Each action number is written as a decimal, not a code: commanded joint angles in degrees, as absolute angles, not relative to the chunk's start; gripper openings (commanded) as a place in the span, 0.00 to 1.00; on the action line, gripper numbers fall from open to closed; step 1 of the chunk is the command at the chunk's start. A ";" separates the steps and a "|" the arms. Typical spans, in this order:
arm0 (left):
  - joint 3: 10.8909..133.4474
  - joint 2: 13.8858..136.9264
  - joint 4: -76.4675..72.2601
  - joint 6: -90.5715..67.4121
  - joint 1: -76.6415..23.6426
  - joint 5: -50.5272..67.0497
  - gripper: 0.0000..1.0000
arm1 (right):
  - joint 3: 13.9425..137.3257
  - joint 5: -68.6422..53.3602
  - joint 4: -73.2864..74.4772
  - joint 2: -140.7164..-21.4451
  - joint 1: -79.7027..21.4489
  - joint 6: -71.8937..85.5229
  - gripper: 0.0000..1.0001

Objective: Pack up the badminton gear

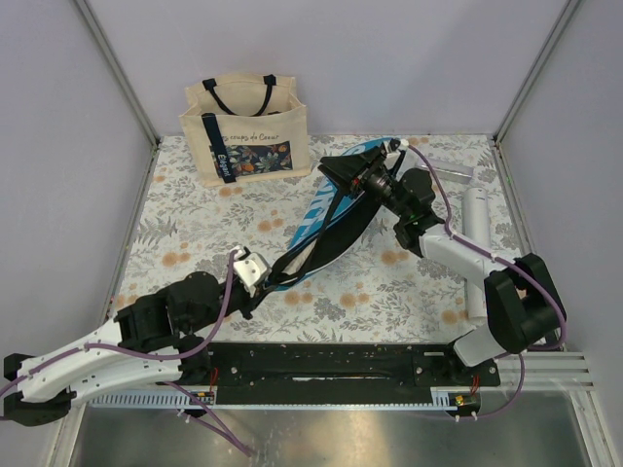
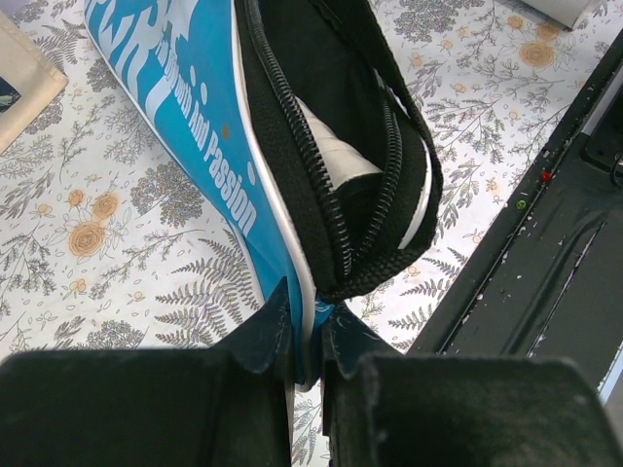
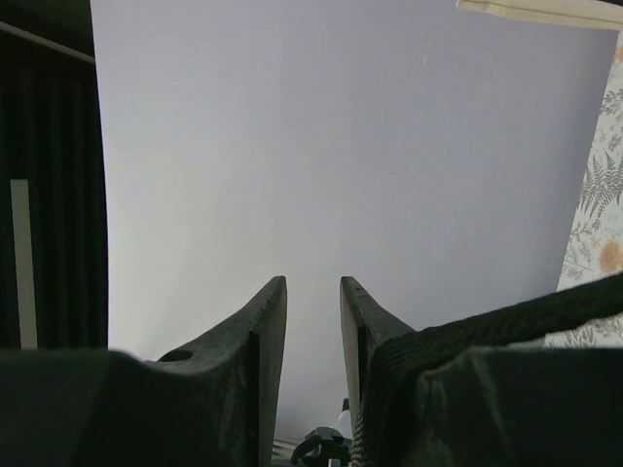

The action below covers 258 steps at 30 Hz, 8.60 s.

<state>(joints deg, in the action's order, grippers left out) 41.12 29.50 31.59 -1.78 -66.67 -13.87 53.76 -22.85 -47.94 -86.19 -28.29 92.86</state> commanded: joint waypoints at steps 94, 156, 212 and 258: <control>39.64 26.10 22.50 -2.46 -66.09 -6.68 0.11 | 76.20 -9.94 -10.75 -88.94 -52.91 66.19 0.41; 52.56 23.29 31.38 -5.54 -64.07 -8.70 0.11 | 54.40 -43.33 -55.90 -107.84 3.78 -22.06 0.49; 54.40 26.19 31.90 -4.22 -64.07 -8.17 0.12 | 64.25 -33.57 -50.80 -113.47 -5.10 -42.45 0.17; 49.22 39.02 23.65 -5.09 -63.28 -14.68 0.11 | 35.33 -22.94 -24.97 -58.55 -38.39 -12.40 0.00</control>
